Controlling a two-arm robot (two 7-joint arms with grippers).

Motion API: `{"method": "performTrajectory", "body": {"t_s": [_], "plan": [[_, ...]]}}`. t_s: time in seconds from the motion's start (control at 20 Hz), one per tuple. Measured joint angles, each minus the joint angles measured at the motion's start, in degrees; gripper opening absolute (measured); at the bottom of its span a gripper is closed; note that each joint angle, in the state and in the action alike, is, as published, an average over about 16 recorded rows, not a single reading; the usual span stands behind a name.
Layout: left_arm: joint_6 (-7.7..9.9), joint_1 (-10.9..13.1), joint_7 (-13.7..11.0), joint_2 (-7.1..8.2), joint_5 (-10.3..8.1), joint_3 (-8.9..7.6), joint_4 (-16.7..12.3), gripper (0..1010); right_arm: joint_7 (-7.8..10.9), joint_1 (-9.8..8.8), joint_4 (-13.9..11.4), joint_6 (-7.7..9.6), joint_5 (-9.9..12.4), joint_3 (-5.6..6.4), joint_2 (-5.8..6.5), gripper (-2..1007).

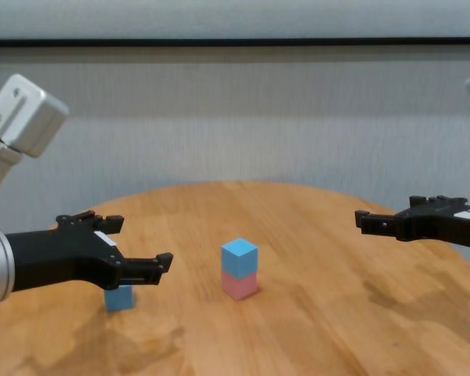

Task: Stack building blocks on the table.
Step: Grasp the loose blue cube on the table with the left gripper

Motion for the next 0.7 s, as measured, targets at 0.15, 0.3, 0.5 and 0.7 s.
{"method": "performTrajectory", "body": {"t_s": [0.15,0.3,0.5,0.7], "plan": [[0.61,0.17,0.73,-0.36,0.20,-0.39,0.37,1002,-0.03,0.03,0.02,0.02,0.03,0.01,-0.04,1001],[0.95,0.06,1.42,-0.86,0.35,-0.92,1.25,1002,-0.05,0.06,0.04,0.03,0.06,0.02,-0.07,1001],[1.11,-0.32,2.13,-1.60,0.45,-1.68,2.84,1002,-0.07,0.08,0.06,0.05,0.08,0.04,-0.09,1001],[1.14,-0.78,2.56,-2.33,0.50,-2.34,4.57,1002,-0.08,0.10,0.08,0.06,0.10,0.06,-0.11,1000]]}}
